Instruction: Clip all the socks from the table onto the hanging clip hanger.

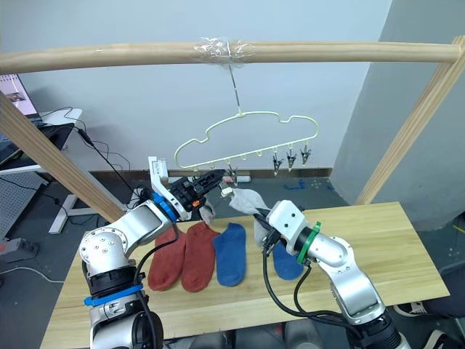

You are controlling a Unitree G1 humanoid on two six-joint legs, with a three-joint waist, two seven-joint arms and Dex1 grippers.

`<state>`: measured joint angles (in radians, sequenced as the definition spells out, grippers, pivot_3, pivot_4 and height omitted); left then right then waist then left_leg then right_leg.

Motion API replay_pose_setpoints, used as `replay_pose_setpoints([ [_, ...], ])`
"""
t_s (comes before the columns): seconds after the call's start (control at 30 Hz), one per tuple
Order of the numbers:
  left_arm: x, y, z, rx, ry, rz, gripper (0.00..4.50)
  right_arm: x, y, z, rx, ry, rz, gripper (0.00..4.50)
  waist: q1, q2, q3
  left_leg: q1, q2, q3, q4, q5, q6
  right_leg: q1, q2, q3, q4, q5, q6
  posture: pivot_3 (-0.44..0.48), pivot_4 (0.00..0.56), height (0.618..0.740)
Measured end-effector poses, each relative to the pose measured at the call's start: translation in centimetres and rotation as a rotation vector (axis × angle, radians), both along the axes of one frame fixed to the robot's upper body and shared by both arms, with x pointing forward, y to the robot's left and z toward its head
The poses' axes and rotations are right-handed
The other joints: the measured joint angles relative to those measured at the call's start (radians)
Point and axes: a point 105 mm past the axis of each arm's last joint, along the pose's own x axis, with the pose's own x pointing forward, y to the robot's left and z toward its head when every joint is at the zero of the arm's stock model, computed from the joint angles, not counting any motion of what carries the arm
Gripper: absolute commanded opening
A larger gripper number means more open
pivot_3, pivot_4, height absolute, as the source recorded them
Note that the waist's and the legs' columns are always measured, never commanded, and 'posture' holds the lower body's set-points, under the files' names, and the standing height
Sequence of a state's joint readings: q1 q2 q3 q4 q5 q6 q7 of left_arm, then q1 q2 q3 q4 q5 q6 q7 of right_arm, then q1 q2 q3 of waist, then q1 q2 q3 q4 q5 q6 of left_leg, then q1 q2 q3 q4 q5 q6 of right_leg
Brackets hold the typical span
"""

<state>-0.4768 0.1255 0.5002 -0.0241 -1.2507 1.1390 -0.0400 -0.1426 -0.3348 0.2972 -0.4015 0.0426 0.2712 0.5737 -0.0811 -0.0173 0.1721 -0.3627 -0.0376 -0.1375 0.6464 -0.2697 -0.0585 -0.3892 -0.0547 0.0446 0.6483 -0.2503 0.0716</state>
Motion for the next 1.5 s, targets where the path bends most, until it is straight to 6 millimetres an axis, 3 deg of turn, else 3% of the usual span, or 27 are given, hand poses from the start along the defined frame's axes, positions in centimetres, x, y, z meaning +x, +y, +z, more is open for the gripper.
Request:
replay_pose_setpoints([
  [0.33,0.4,0.7,0.0,-0.098,0.061,0.030,0.19,-0.5,0.0,0.4,-0.002,-0.013,0.029,0.02,0.000,0.000,0.000,0.000,0.000,0.000,0.000,0.000,0.000,0.000,0.000,0.000,0.000,0.000,0.000,-0.112,0.146,0.740],
  [1.1,0.4,0.2,0.0,-0.084,0.061,0.018,0.19,-0.2,0.5,1.2,-0.025,-0.062,0.037,0.02,0.000,0.000,0.000,0.000,0.000,0.000,-0.001,0.000,0.000,0.000,0.000,0.000,-0.001,0.000,0.000,-0.114,0.152,0.740],
  [1.5,0.6,0.4,0.2,-0.093,0.056,0.032,0.19,-0.2,-0.1,-0.5,-0.118,-0.036,0.015,0.02,0.001,-0.001,0.001,0.000,0.000,0.000,-0.001,0.000,0.000,0.000,0.000,0.000,-0.002,-0.001,0.001,-0.114,0.156,0.740],
])
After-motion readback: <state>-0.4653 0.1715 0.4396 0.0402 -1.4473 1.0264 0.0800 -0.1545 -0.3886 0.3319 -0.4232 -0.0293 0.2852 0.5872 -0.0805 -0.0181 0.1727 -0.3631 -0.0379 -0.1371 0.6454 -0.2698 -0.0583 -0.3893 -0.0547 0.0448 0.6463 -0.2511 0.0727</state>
